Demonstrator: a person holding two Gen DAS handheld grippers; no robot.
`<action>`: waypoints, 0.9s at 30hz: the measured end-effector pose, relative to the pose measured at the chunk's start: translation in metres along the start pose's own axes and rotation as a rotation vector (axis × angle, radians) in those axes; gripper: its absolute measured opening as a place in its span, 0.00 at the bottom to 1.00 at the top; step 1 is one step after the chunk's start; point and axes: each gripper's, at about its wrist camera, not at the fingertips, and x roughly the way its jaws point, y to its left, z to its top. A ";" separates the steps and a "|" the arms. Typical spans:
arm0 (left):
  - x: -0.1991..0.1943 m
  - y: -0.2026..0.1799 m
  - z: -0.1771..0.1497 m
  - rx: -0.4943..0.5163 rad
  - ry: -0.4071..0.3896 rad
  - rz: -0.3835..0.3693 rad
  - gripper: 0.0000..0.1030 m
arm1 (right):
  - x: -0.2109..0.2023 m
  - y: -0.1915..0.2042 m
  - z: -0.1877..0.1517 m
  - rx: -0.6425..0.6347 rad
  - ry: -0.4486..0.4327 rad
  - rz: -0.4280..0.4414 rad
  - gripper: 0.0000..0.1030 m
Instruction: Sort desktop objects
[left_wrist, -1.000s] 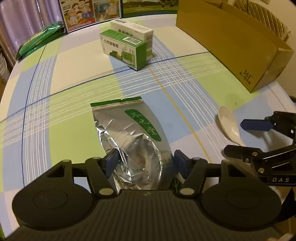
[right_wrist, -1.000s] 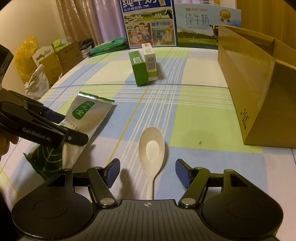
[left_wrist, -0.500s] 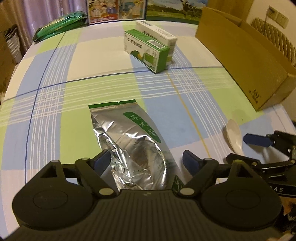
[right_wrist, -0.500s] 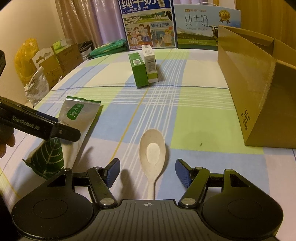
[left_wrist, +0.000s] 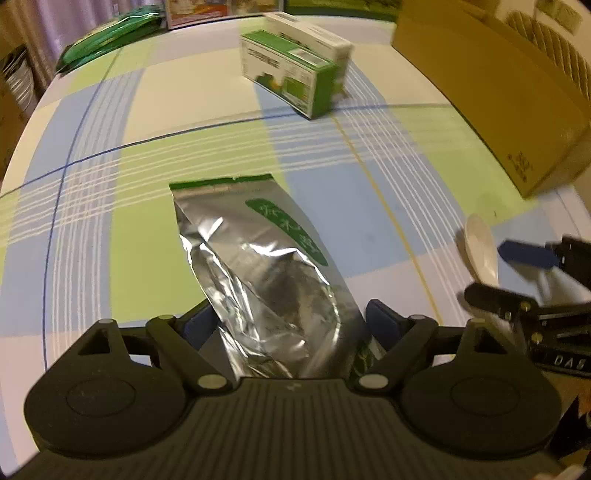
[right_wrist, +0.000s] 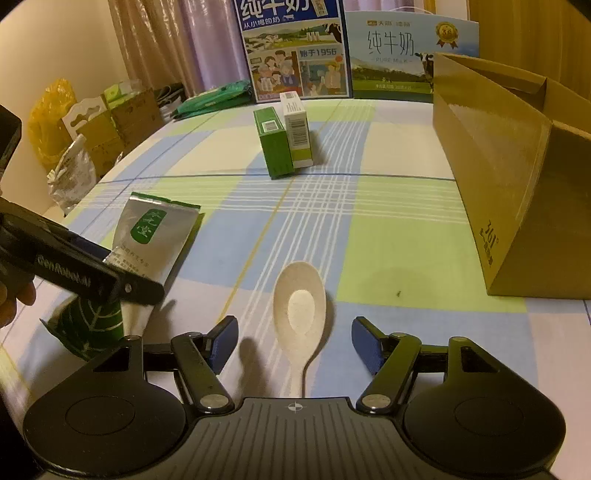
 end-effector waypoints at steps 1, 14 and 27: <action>0.001 -0.002 -0.001 0.013 -0.001 0.000 0.76 | 0.001 0.000 0.000 -0.003 -0.001 -0.002 0.64; 0.003 -0.004 0.005 0.033 -0.023 -0.030 0.70 | 0.010 0.007 0.004 -0.025 -0.017 -0.040 0.63; 0.004 -0.009 0.005 0.081 -0.041 -0.013 0.57 | 0.011 0.014 0.004 -0.052 -0.032 -0.073 0.29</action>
